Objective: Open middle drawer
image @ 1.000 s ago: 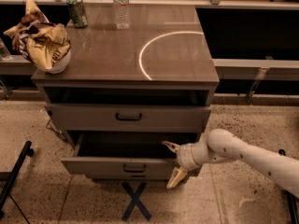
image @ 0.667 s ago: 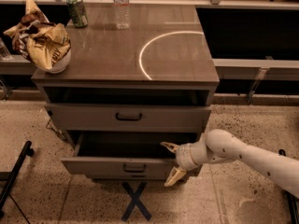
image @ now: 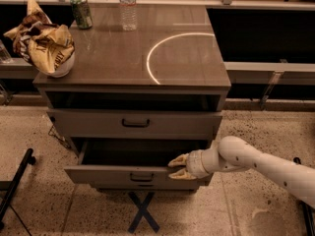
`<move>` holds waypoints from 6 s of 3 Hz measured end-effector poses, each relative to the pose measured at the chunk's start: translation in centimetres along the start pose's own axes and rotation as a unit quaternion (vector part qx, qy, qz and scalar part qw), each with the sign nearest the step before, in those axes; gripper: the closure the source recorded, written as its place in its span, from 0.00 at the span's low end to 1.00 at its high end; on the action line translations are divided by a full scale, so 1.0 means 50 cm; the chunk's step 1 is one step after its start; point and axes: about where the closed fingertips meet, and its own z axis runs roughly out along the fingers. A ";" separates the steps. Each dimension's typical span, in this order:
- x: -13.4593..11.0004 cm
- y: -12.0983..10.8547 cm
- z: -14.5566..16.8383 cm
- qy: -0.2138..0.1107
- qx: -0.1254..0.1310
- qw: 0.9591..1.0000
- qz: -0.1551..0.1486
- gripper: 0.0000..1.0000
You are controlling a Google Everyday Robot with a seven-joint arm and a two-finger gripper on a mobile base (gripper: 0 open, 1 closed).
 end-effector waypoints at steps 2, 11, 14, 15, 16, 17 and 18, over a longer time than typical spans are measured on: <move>-0.007 -0.022 -0.036 -0.003 0.001 1.000 0.006 1.00; 0.049 -0.078 0.019 0.018 0.058 0.998 0.009 1.00; 0.071 -0.049 0.008 0.037 0.037 0.998 0.022 1.00; 0.082 -0.029 0.002 0.037 0.033 0.998 0.033 1.00; 0.091 -0.009 -0.005 0.035 0.031 0.998 0.045 1.00; 0.089 -0.010 -0.008 0.035 0.031 0.998 0.045 1.00; 0.102 0.016 -0.022 0.036 0.033 0.997 0.058 1.00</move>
Offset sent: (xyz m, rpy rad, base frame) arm 0.0134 -0.0220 0.0287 -0.0031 0.0136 -0.0171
